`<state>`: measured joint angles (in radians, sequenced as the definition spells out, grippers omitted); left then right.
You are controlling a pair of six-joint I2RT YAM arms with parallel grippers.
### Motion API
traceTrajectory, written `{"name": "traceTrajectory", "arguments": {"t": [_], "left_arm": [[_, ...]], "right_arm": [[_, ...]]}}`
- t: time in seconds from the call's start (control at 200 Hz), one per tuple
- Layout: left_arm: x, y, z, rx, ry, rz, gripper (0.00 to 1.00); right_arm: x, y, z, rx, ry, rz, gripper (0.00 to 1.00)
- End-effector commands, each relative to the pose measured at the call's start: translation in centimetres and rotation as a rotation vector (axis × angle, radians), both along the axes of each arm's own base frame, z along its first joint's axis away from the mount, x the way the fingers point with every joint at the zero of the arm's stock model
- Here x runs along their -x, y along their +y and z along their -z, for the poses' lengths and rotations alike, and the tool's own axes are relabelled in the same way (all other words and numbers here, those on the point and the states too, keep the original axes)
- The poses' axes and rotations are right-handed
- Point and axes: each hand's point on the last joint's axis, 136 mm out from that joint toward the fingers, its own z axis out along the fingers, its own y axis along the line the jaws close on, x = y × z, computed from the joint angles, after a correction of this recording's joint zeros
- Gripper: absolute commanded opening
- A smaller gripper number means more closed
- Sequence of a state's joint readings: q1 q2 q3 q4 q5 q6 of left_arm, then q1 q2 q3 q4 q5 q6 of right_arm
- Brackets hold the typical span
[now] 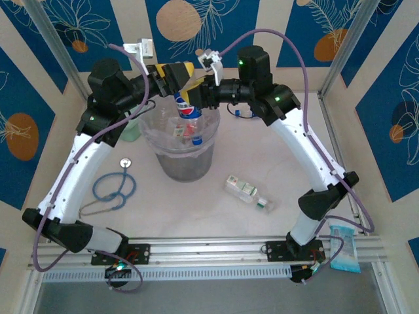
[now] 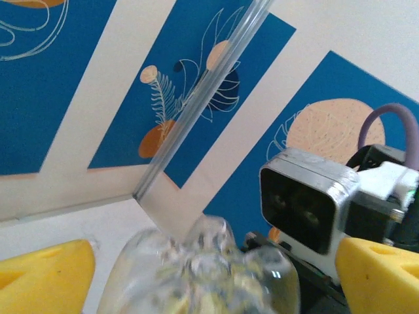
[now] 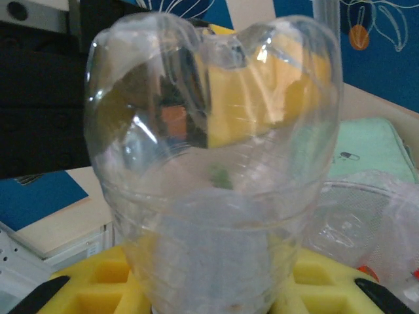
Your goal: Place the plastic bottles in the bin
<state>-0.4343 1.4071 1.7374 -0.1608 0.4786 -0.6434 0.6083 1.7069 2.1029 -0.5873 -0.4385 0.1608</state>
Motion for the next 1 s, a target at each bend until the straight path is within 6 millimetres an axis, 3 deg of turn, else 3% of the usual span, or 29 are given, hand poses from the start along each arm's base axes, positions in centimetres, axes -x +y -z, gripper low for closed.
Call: {"name": "traceTrajectory", "arguments": {"t": [0.0, 0.21, 0.305, 0.42, 0.505, 0.585, 0.7, 0.83, 0.996], "left_arm": [[0.0, 0.0, -0.7, -0.017, -0.031, -0.010, 0.82], [-0.5, 0.1, 0.0, -0.049, -0.036, -0.048, 0.56], [-1.1, 0.2, 0.1, -0.055, -0.042, -0.070, 0.44], [-2.0, 0.5, -0.2, -0.061, -0.071, -0.115, 0.34], [-2.8, 1.1, -0.3, -0.082, -0.091, -0.165, 0.32], [-3.2, 1.7, -0.7, -0.105, -0.120, -0.213, 0.31], [-3.5, 2.4, -0.7, -0.142, -0.142, -0.261, 0.29], [-4.5, 2.2, 1.2, -0.176, -0.120, -0.276, 0.26], [-5.6, 1.3, 5.4, -0.224, -0.063, -0.250, 0.23]], "right_arm": [[0.4, 0.2, -0.4, 0.005, -0.018, -0.027, 0.14], [-0.6, 0.4, -0.9, 0.001, -0.049, 0.001, 0.13], [-1.2, 0.6, -1.5, -0.006, -0.067, 0.007, 0.19], [-1.9, 0.6, -2.1, -0.002, -0.078, 0.016, 0.36], [-2.2, 0.1, -2.4, 0.011, -0.074, 0.029, 0.60], [-2.6, -1.2, -2.3, 0.041, -0.061, 0.066, 0.77], [-2.8, -3.9, -1.9, 0.068, -0.031, 0.131, 0.88], [-2.8, -7.1, -1.3, 0.068, -0.016, 0.217, 0.89], [-2.4, -11.3, -0.5, 0.045, 0.012, 0.320, 0.89]]}}
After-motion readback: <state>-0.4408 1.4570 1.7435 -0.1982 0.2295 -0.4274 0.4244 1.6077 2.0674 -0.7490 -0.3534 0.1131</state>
